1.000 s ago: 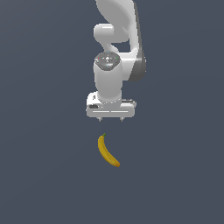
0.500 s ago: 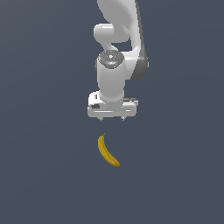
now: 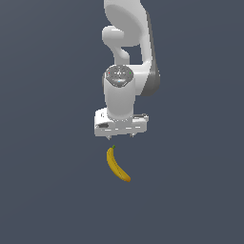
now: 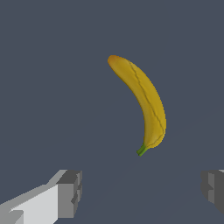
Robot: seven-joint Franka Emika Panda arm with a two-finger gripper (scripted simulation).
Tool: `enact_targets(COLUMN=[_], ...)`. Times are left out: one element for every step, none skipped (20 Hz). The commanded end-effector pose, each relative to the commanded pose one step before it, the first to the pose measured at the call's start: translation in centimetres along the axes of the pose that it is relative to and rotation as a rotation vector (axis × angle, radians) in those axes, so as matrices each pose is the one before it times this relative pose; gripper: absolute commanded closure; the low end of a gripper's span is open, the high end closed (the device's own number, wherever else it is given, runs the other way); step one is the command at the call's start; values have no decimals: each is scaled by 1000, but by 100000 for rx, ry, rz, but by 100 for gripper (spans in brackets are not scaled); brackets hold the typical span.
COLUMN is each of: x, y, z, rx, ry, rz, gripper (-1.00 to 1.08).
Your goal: Pick up the object and move it to a goal position.
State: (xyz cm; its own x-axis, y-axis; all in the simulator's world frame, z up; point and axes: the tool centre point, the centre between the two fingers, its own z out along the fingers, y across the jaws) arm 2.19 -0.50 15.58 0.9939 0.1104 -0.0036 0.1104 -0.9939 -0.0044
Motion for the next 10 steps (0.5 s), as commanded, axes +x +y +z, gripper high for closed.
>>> enact_targets(x=[899, 413, 429, 441, 451, 436, 393, 352, 315, 280], y=[375, 189, 210, 233, 256, 268, 263, 253, 242, 230], z=[928, 439, 479, 520, 563, 579, 556, 531, 504, 475], rx=[-196, -78, -73, -67, -59, -47, -34, -23, -14, -7], ry=[-40, 8, 9, 11, 15, 18, 20, 22, 24, 26], rz=[-3794, -1795, -1915, -2031, -2148, -2159, -2027, -1897, -1767, -1638], gripper=[-92, -92, -92, -92, -92, -92, -92, -92, -92, -92])
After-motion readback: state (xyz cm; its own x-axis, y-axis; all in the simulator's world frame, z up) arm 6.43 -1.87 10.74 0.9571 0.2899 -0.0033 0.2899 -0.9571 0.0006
